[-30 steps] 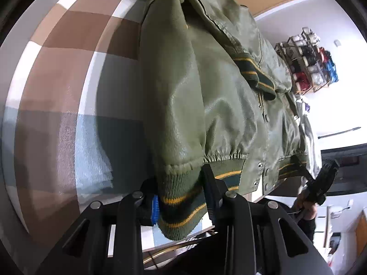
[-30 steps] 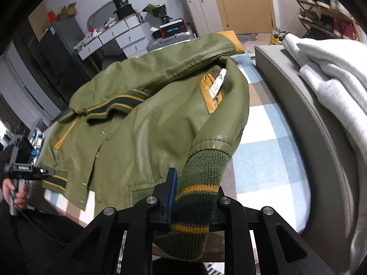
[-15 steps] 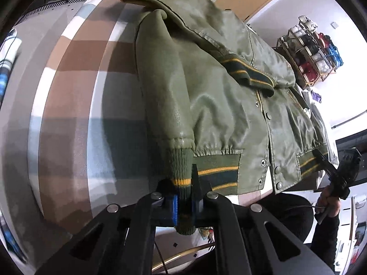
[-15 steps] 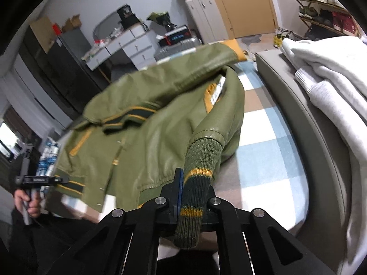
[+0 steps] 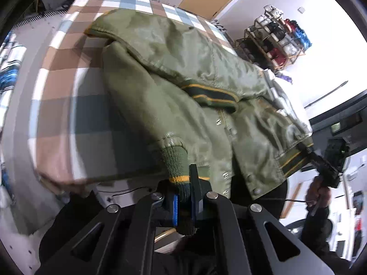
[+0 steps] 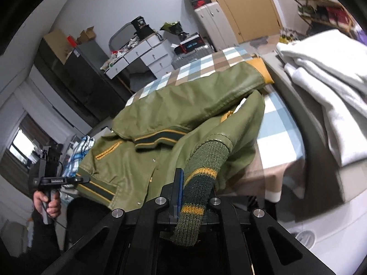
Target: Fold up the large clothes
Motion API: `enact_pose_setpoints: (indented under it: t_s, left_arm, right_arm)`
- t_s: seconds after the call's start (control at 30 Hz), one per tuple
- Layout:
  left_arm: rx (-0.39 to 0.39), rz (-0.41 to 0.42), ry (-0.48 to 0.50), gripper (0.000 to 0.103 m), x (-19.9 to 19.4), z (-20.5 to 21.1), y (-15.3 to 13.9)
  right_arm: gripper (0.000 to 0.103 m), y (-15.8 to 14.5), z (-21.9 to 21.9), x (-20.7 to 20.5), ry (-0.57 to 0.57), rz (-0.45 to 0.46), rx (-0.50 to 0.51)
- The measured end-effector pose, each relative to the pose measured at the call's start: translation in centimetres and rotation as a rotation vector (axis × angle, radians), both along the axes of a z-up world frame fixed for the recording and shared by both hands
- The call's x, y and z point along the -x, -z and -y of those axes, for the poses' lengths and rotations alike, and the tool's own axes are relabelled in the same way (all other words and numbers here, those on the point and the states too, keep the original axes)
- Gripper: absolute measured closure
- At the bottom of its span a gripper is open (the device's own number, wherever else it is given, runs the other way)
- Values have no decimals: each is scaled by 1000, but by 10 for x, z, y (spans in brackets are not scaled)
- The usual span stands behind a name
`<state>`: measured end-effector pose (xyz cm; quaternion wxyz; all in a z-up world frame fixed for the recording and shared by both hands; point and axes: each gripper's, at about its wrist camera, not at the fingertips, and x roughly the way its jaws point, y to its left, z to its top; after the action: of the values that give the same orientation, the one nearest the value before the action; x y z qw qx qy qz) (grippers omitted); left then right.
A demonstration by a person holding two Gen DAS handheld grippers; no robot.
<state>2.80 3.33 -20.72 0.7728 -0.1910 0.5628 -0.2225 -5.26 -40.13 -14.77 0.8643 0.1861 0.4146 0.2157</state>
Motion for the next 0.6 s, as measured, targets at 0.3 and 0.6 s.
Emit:
enact_pose_setpoints:
  t_s: [0.3,0.6]
  left_arm:
    - [203,-17,-74,100,-112,-13,-34]
    - [202,-134,-231,100,-230,-55,-14]
  right_arm:
    - [95,-45,8,-111,63,-4,-154]
    - [95,-58,17,-259,193,-131,-113]
